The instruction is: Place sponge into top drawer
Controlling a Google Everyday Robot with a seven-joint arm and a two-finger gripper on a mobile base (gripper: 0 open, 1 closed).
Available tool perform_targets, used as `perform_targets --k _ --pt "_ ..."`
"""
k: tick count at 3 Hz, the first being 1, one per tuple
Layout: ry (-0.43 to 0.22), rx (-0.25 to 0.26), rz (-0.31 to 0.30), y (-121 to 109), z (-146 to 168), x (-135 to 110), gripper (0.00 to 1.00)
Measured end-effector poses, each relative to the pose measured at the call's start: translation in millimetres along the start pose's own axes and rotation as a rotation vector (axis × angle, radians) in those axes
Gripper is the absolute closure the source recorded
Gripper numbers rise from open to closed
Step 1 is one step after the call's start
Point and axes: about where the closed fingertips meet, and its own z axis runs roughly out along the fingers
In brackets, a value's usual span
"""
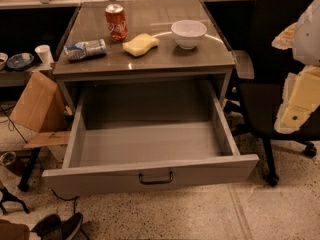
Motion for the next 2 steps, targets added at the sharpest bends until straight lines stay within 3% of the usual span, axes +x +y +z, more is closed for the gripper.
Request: perform_targets --k 2 --pt "-0.030 0.004 0.006 -7.0 -0.2 -6.1 0.00"
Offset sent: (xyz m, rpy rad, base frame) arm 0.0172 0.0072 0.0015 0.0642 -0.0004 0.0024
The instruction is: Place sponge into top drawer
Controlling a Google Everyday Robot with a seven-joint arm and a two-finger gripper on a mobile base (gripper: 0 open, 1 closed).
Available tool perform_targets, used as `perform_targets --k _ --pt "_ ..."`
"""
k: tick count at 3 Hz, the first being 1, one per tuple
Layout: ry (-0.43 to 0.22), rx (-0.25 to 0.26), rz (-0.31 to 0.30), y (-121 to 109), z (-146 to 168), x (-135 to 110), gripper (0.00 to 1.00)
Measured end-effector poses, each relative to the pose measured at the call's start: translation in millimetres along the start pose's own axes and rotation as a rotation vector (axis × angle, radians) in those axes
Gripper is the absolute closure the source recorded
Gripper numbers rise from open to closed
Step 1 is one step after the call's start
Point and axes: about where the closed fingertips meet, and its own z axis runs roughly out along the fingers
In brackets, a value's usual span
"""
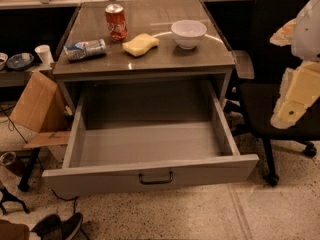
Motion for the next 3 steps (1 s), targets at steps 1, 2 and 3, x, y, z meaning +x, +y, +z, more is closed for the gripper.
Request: perform_targets --k 1,2,3 --pt "-0.055 0.014 0.027 -20 14 -24 0.00" --pt "-0.101 0.023 0.051 -38 29 -48 0.00" --pt "-0.146 0.047 0.080 -64 43 -87 0.00"
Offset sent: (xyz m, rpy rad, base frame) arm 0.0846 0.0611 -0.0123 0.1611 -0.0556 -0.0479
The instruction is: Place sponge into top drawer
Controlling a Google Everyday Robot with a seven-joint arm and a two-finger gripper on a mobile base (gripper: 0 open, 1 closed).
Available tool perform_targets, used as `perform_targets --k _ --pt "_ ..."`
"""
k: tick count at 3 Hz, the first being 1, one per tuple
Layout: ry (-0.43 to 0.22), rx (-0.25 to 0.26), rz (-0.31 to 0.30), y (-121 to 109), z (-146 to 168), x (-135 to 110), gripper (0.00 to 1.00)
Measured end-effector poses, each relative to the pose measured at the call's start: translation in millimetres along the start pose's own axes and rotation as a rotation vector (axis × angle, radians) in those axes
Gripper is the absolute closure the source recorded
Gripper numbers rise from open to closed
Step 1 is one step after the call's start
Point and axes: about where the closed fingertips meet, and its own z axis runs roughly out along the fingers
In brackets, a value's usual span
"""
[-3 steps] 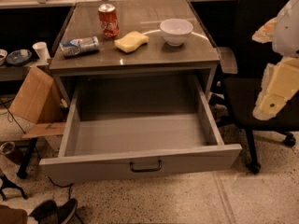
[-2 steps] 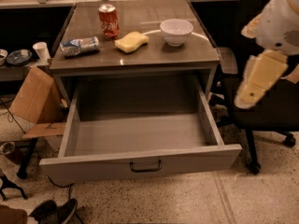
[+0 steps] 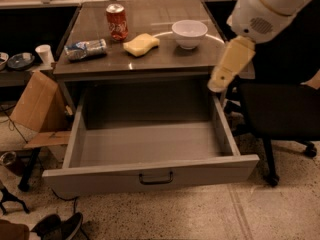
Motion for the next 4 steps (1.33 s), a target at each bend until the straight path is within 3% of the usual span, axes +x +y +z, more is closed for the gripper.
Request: perform_targets --k 1,2,4 --pt "-0.030 0.006 0.058 -21 25 -42 0.00" --pt "-0.033 0.008 0.068 -22 26 -44 0.00" --pt "-0.035 0.067 0.144 -43 57 -88 0.00"
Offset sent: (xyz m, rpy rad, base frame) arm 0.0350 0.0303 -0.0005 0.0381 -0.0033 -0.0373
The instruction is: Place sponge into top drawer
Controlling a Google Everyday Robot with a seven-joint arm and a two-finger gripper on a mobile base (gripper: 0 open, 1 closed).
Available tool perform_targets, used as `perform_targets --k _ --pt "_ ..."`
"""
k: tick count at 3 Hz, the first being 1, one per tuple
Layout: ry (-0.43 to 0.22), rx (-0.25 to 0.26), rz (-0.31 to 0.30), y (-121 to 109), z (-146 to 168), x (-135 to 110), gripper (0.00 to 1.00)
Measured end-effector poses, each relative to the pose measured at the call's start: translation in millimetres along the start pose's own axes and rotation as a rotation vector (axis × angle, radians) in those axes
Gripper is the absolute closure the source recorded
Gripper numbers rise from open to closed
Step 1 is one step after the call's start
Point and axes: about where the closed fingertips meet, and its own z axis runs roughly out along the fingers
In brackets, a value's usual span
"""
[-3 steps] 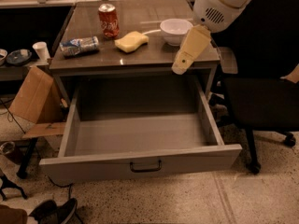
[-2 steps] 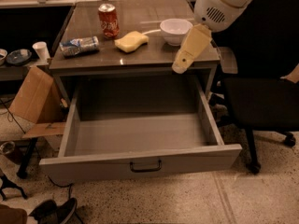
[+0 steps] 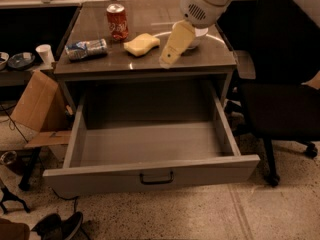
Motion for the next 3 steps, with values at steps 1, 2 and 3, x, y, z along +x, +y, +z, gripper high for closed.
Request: perform_targets --k 1,2,3 --pt "-0.018 0.041 0.054 -9 20 -33 0.00" --pt "-0.031 0.051 0.133 -12 47 -67 0.00" --pt "-0.051 0.036 0.207 -17 84 -96 0.00"
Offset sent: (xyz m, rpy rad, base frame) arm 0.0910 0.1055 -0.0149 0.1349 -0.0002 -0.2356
